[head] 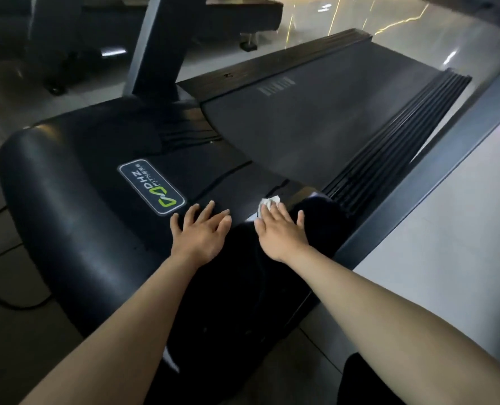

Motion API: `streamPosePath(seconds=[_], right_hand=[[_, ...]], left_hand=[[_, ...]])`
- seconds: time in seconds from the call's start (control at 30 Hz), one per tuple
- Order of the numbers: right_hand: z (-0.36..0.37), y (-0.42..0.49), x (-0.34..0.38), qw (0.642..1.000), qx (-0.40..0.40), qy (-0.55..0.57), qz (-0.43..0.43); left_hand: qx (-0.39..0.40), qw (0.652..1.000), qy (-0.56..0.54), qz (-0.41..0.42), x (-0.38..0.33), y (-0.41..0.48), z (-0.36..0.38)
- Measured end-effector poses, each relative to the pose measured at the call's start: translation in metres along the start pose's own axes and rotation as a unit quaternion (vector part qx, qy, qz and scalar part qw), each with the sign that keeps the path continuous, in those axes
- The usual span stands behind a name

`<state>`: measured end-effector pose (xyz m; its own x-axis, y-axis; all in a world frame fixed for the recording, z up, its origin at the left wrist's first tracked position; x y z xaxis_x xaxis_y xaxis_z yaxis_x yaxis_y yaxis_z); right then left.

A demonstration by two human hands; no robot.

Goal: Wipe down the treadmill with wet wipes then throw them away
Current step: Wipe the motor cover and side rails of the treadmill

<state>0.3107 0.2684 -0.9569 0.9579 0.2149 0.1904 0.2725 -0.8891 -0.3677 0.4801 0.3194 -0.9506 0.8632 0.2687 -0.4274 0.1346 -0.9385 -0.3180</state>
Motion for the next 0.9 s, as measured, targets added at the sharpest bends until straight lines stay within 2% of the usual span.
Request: streamPosePath(seconds=[0.13,0.3,0.37,0.5,0.57,0.7,0.9], right_hand=[[0.017,-0.012,0.040,0.997,-0.012,-0.015,-0.080],[0.014,-0.014,0.037,0.995,0.024,-0.011,-0.096],[0.009,-0.008,0.027,0.997,0.036,-0.007,-0.072],[0.003,0.009,0.005,0.998,0.039,0.034,0.041],[0.003,0.007,0.011,0.997,0.021,0.050,0.050],[0.007,-0.001,0.048,0.998,0.021,0.038,-0.035],[0.004,0.009,0.031,0.997,0.052,0.009,-0.060]], left_hand=[[-0.006,0.999,0.039,-0.017,0.000,0.004,0.003],[-0.003,0.999,0.038,-0.026,0.001,0.007,0.001],[0.001,0.999,0.040,-0.027,0.000,0.007,0.002],[0.016,0.998,0.044,-0.036,0.003,0.012,0.007],[0.016,0.998,0.047,-0.042,0.004,0.010,0.007],[0.030,0.997,0.043,-0.053,0.006,0.011,0.006],[0.026,0.992,-0.027,-0.119,-0.012,0.026,0.000]])
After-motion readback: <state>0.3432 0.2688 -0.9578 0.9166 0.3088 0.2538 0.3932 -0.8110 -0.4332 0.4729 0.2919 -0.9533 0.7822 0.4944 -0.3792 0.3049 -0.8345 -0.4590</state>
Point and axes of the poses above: each hand's wrist, its own y-axis towards the middle knuckle, its own z-axis out of the palm, x = y × z, the point moved 9 cm from there along y, towards the middle knuckle, and after that the axes turned 1 degree about y, right-handed, at the moved point
